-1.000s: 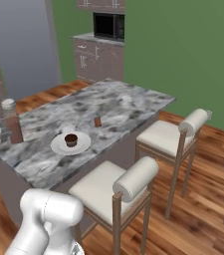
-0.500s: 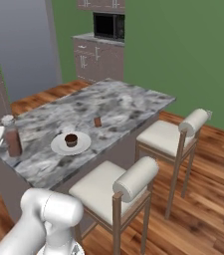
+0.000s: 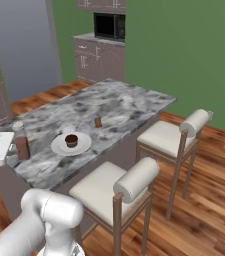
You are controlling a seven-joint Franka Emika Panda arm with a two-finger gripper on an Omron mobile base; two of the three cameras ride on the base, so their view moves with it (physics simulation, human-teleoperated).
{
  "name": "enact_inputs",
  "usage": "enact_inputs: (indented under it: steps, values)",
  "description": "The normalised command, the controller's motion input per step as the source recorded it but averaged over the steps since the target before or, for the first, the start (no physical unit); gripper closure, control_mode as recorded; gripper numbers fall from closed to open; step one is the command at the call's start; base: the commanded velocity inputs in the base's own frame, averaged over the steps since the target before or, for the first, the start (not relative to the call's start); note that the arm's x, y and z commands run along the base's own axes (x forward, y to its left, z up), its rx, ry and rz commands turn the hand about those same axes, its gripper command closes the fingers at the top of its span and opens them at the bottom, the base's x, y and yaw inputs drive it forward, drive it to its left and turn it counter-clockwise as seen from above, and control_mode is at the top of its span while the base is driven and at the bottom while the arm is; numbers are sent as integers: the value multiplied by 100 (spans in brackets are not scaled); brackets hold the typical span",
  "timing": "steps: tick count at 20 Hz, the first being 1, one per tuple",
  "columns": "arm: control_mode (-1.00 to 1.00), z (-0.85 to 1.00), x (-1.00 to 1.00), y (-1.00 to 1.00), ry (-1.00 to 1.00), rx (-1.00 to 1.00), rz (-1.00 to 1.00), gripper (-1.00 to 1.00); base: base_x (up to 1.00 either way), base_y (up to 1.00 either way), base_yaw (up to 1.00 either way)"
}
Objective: Take the cinnamon bottle from the cabinet and place it on the dining table, next to the plate with the cupcake. Then take the chocolate from the dining counter and place it on the cupcake plate.
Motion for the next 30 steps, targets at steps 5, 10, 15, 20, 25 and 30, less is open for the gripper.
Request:
enact_inputs:
  steps: [5,10,15,20,25,30]
  values:
    - [-100,-34,42,27,3,-8,10,100,0,0,0]
    - [-100,-32,46,27,9,1,5,100,0,0,0]
    - [-100,-25,42,18,0,1,1,100,0,0,0]
    - [-100,-27,38,5,-3,0,0,100,0,0,0]
    - [-100,-32,43,1,0,0,0,100,0,0,0]
    - [-100,-28,40,0,0,0,0,100,0,0,0]
